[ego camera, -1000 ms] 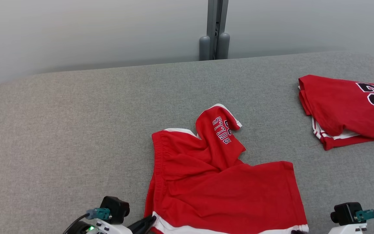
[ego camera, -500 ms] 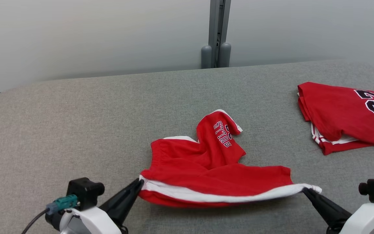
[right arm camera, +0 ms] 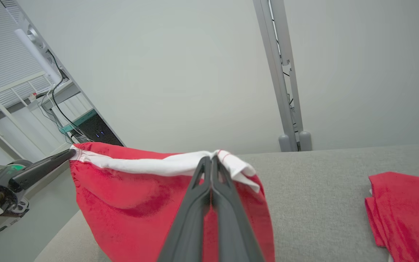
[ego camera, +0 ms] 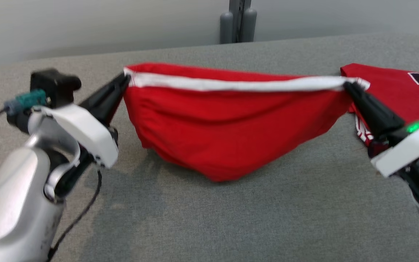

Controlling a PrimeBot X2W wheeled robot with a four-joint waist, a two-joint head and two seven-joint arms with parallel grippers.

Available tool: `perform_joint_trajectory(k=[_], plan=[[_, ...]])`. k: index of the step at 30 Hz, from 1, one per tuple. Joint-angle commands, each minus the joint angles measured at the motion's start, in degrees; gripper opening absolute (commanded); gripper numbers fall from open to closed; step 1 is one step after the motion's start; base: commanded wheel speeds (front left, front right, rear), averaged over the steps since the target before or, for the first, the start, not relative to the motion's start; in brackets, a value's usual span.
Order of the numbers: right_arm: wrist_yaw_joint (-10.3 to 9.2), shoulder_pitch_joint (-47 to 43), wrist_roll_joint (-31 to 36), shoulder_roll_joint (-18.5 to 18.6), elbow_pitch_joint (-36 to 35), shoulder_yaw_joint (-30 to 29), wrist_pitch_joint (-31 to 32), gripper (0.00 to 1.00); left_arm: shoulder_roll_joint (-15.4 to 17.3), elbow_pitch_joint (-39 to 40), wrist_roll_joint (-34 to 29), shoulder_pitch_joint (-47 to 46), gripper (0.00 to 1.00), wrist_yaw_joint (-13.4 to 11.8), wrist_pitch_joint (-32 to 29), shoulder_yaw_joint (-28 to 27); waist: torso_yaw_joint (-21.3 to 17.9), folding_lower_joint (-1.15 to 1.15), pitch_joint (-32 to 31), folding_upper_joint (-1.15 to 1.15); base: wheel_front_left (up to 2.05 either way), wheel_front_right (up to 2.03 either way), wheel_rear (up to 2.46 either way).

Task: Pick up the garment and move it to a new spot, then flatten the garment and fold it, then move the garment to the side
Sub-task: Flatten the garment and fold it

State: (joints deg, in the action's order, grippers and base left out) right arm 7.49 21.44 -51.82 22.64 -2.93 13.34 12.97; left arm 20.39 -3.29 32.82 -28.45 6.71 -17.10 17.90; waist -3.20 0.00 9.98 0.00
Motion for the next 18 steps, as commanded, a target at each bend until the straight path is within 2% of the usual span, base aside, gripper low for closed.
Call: perform_joint_trajectory(k=[1, 11, 13, 18], plan=[[0.02, 3.0, -0.4, 0.8, 1.0, 0.4, -0.8, 0.00, 0.2, -1.2, 0.2, -3.2, 0.00, 0.2, 0.2, -0.2, 0.0, 0.00, 3.9, 0.00, 0.00, 0.00, 0.00], [0.01, 34.3, -3.3, 4.8, 10.8, 7.3, -8.3, 0.00, 1.6, -14.1, 3.0, -33.8, 0.00, 0.8, 0.9, 3.1, 0.0, 0.00, 18.9, 0.00, 0.00, 0.00, 0.00], [0.01, 40.2, -3.2, 5.3, 13.2, 8.3, -10.3, 0.00, 2.6, -16.4, 2.7, -39.9, 0.00, 0.8, 2.1, 4.2, -0.1, 0.00, 21.3, 0.00, 0.00, 0.00, 0.00], [0.01, 54.3, -2.8, 5.4, 18.8, 10.9, -17.1, 0.00, 2.5, -23.7, 4.1, -52.9, 0.00, 0.8, 7.4, 4.6, -0.4, 0.00, 25.6, 0.00, 0.00, 0.00, 0.00]])
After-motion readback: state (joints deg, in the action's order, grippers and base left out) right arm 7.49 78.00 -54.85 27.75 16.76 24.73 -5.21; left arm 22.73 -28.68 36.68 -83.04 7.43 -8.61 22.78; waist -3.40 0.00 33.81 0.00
